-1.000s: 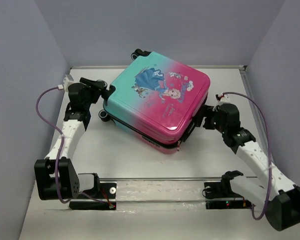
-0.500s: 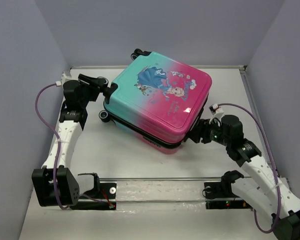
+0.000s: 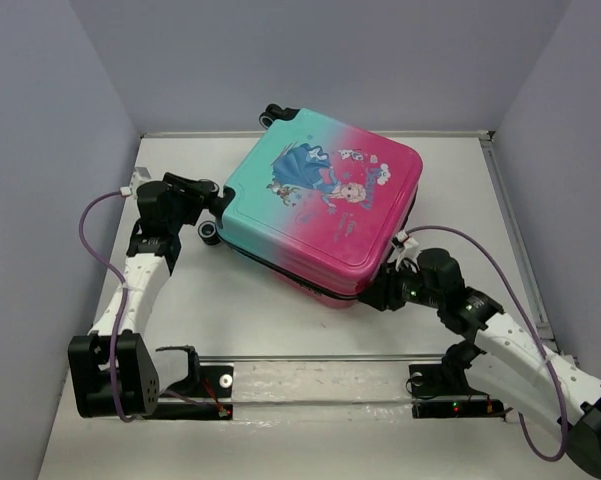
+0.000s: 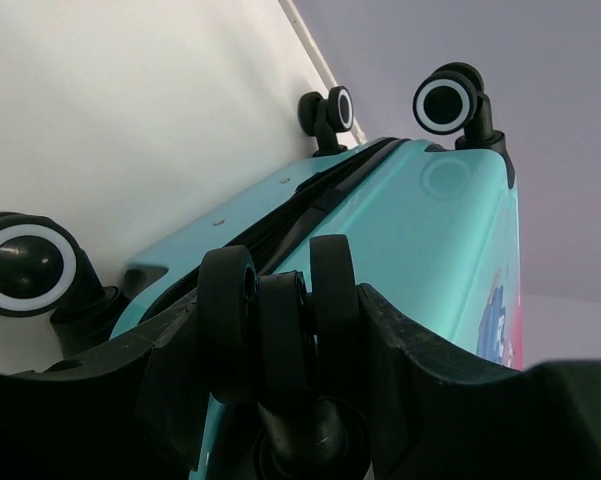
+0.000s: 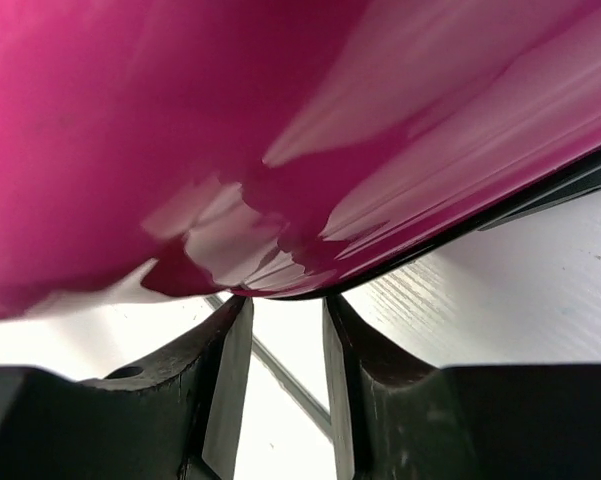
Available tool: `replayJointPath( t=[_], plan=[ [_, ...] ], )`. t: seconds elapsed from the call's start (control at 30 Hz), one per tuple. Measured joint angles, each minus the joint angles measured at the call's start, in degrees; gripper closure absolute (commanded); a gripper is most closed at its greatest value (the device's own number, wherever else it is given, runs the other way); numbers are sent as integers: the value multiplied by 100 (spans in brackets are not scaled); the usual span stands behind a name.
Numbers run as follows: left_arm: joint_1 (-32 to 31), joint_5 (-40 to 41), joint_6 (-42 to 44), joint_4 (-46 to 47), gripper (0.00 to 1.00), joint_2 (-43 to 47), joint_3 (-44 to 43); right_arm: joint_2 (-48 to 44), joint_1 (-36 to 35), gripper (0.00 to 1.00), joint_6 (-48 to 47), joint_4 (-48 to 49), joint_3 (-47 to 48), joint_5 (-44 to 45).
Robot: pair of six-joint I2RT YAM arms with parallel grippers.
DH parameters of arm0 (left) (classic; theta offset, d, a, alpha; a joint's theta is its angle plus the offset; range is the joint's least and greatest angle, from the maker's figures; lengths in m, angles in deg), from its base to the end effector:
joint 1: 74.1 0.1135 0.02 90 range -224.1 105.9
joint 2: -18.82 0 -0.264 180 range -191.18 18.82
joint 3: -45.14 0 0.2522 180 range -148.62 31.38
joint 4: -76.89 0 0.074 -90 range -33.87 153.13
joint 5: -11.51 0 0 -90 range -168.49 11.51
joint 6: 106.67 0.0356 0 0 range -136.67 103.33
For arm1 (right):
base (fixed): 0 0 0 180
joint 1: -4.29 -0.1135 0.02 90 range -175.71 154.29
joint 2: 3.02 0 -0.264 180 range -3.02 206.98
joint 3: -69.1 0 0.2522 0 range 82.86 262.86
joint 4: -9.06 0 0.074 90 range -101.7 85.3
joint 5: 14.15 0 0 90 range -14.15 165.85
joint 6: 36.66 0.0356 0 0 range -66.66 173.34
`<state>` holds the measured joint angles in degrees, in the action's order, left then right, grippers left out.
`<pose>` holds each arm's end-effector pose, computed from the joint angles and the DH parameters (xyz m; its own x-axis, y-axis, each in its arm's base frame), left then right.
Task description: Pack the luggage
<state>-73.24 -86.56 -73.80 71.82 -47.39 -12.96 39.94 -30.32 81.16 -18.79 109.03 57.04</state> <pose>0.2696 -0.0010 0.2946 -0.2260 -0.8351 -0.5016 -0.1254 0.5355 -0.8352 0.1343 0.1066 0.2248 -0.7308 0.0324 -0.6818 -0.4798 0.6861 0.5469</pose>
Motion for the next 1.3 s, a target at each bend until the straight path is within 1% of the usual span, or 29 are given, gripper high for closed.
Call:
replayJointPath(
  t=[0.03,0.13,0.17,0.2,0.3,0.37,0.43,0.47,0.5,0.53,0.6,0.63,0.67,0.7,0.8,0.87,0.93,1.0,1.03,1.07,1.1,1.13,1.23,1.3],
  plan=[
    [-2,0,7,37,94,-52,0,-35,-4,61,4,81,-57,7],
    [-2,0,22,103,94,-278,-52,-72,-31,54,7,304,-199,33],
    [-4,-2,39,107,94,-350,-87,-83,-42,47,4,404,-258,57],
    [-2,-9,57,105,94,-422,-144,-101,-44,45,11,446,-297,83],
    [39,-76,173,-7,94,-671,-420,-92,-52,45,-13,538,-476,286],
    [76,-127,245,-92,94,-817,-595,-26,-46,49,-52,560,-509,396],
    [85,-146,286,-118,94,-868,-654,85,-37,49,-109,586,-509,435],
    [85,-149,323,-155,89,-879,-682,131,-37,49,-131,597,-509,461],
    [85,-149,343,-177,82,-879,-695,157,-37,48,-168,616,-509,490],
    [87,-142,382,-240,64,-887,-730,179,-37,48,-216,662,-509,505],
    [101,-127,455,-356,37,-907,-813,210,-37,48,-291,802,-509,527],
    [109,-107,485,-382,13,-907,-835,258,-37,48,-361,879,-509,505],
    [111,-90,568,-398,5,-907,-857,315,-37,48,-398,944,-509,481],
    [111,-76,625,-409,1,-907,-868,420,-37,48,-442,1045,-509,431],
    [118,111,1209,-560,1,-850,-997,662,-37,48,-540,1318,-527,284],
    [138,205,1399,-643,1,-713,-1064,728,-37,49,-584,1482,-562,205],
    [149,350,1650,-745,6,-264,-1040,730,-46,52,-601,1615,-616,170],
    [149,396,1803,-713,12,374,-850,726,-59,55,-601,1810,-708,131],
    [149,404,1843,-719,24,597,-756,719,-74,55,-586,1950,-772,94],
    [149,391,1906,-702,30,997,-560,715,-79,56,-586,2026,-807,74],
    [149,358,1937,-688,34,1303,-378,708,-105,56,-575,2166,-872,52],
    [149,258,1991,-610,43,1626,-55,708,-116,56,-573,2269,-920,37],
    [52,-15,2017,-614,57,2330,911,702,-188,56,-562,2529,-1029,35],
    [-227,-153,1952,-726,62,2549,1467,713,-225,57,-577,2712,-1088,66]
  ],
)
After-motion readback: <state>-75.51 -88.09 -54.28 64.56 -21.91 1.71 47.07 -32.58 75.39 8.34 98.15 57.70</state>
